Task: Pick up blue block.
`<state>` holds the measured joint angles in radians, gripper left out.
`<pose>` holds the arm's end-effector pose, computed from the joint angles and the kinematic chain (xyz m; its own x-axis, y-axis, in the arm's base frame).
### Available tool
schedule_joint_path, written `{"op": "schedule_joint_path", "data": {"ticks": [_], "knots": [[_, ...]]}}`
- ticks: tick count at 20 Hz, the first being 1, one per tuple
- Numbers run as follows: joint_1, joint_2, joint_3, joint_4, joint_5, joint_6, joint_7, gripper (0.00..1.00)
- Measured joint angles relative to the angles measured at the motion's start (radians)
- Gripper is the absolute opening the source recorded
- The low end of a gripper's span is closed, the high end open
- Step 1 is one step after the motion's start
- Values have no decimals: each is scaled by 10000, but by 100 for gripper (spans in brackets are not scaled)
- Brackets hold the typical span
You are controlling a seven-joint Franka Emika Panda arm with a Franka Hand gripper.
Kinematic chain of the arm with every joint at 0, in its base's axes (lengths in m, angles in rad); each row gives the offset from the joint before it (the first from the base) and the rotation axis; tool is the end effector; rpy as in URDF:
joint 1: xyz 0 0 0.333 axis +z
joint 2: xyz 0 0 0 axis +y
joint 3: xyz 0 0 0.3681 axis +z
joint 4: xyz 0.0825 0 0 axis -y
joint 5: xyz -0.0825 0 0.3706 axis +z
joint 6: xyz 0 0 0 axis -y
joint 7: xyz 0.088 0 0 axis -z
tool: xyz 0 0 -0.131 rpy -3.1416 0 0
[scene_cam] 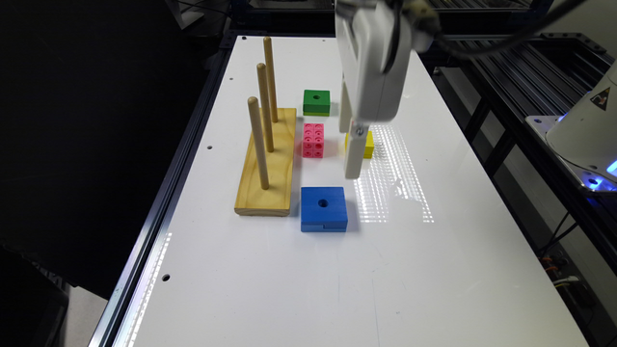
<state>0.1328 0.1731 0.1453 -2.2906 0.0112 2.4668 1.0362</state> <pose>0.5096 0.1449 0.3147 0.7185 -0.6950 -0.0251 -0.6955 -0.7183 -0.0203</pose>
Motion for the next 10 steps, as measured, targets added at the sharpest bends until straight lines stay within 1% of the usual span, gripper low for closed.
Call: {"op": "schedule_joint_path", "data": {"ticks": [3,10], "knots": [[0,164,-1,18,0,196,0,100],[-1,181,-1,190,0,201,0,100]]}}
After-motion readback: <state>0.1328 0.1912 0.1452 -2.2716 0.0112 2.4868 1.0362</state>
